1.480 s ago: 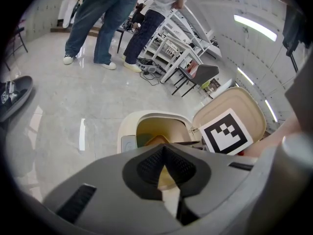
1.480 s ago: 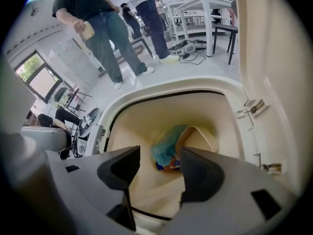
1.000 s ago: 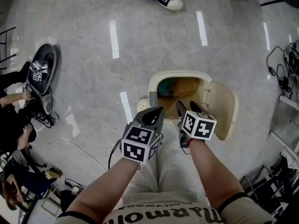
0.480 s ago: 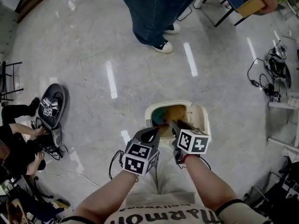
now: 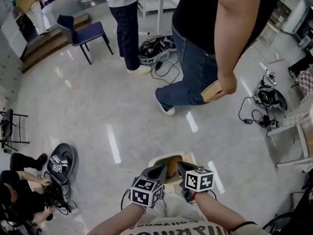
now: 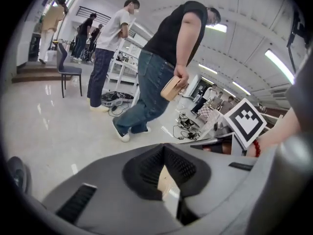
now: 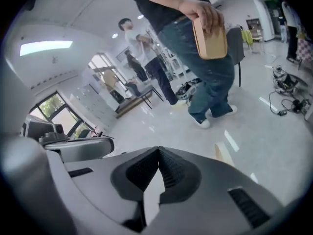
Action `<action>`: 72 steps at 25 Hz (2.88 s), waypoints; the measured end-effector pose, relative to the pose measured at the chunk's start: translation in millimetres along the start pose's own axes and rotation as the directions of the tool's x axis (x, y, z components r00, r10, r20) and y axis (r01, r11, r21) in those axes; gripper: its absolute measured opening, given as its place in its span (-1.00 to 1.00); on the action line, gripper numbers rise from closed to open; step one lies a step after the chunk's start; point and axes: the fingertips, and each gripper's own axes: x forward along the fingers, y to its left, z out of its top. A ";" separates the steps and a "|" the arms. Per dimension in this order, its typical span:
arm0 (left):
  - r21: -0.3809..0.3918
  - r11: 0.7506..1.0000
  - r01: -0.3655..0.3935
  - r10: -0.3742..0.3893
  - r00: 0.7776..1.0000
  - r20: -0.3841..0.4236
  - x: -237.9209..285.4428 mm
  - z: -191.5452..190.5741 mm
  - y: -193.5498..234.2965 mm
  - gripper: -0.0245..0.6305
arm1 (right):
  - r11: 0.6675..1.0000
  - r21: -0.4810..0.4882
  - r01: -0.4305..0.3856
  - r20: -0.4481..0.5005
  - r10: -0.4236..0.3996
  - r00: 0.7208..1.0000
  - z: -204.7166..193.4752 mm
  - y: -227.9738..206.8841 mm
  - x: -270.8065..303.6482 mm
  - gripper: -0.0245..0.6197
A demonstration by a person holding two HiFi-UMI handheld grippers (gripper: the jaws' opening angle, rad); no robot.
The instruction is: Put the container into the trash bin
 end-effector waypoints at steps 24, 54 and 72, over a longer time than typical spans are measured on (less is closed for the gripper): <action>0.215 0.974 0.066 -0.154 0.893 0.422 -89.1 236.0 -92.2 -0.95 | 0.950 -0.312 0.017 0.473 0.140 0.870 228.3 105.6 -167.6 -0.92; 0.273 0.961 0.047 -0.191 0.828 0.527 -142.0 285.2 -99.6 -0.95 | 0.893 -0.438 0.104 0.614 0.213 0.760 266.8 152.5 -225.6 -0.92; 0.272 0.960 0.066 -0.204 0.830 0.519 -148.0 270.9 -99.8 -0.95 | 0.910 -0.394 0.132 0.626 0.160 0.763 249.1 143.7 -224.6 -0.92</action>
